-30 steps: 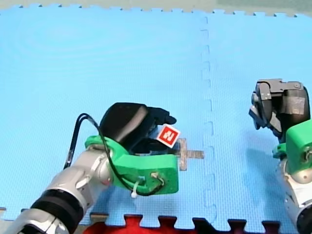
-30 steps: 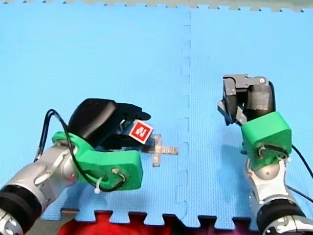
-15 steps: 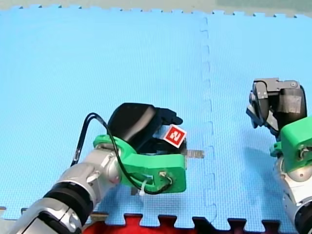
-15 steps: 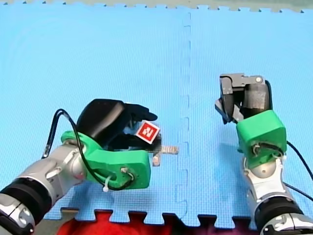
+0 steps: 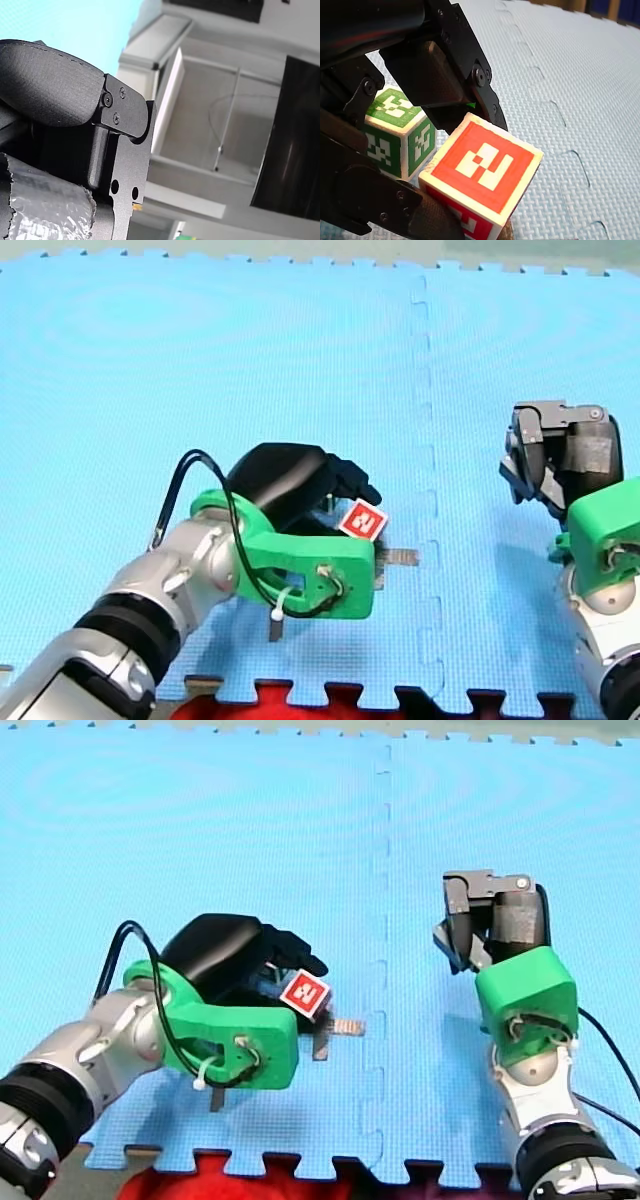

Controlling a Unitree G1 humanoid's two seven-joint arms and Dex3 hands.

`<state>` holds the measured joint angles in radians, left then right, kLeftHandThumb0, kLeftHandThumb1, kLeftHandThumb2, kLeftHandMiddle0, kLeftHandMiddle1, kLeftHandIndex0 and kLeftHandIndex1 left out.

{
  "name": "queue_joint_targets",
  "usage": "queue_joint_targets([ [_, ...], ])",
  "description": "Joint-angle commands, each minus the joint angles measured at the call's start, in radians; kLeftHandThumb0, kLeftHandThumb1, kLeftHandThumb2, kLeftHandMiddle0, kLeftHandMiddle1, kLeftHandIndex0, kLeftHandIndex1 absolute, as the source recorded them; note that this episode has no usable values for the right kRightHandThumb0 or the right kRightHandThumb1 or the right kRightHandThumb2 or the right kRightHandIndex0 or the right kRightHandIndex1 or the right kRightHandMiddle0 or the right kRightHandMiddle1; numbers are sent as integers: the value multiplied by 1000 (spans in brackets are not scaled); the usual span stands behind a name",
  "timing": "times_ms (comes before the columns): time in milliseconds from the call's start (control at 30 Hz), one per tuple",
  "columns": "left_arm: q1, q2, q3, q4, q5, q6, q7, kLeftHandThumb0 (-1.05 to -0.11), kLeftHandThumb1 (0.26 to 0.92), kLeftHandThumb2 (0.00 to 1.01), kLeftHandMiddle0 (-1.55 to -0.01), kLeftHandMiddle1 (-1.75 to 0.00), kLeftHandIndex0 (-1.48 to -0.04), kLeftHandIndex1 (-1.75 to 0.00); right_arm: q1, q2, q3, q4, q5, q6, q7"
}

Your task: Stack cube left

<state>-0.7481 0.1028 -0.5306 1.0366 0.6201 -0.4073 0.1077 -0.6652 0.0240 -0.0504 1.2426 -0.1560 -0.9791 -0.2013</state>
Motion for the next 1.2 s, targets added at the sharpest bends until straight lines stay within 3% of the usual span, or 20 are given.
queue_joint_targets([
  [0, 0, 71, -3, -87, -85, 1, -381, -517, 788, 0, -908, -1736, -1356, -15, -5, -5, -1, -8, -2, 6, -21],
  [167, 1, 74, 8, -97, -113, 0, -436, -512, 780, 0, -909, -1746, -1351, -8, -6, -3, -3, -7, -1, 7, -19],
  [400, 11, 39, 83, -84, -229, 37, -527, -508, 775, 0, -918, -1746, -1353, -7, -7, -3, -3, -6, -2, 11, -20],
  [733, 46, 34, 105, -123, -236, 22, -484, -495, 770, 0, -928, -1746, -1373, -13, -8, 3, 5, -11, -9, 17, -35],
  [967, 76, 14, 125, -117, -223, -2, -351, -495, 768, 0, -929, -1746, -1367, -7, -1, 7, 11, -19, -13, 18, -51],
  [1167, 121, -13, 97, -111, -107, -18, -36, -514, 771, 3, -901, -1746, -1306, -1, 1, 10, 16, -20, -17, 18, -62],
])
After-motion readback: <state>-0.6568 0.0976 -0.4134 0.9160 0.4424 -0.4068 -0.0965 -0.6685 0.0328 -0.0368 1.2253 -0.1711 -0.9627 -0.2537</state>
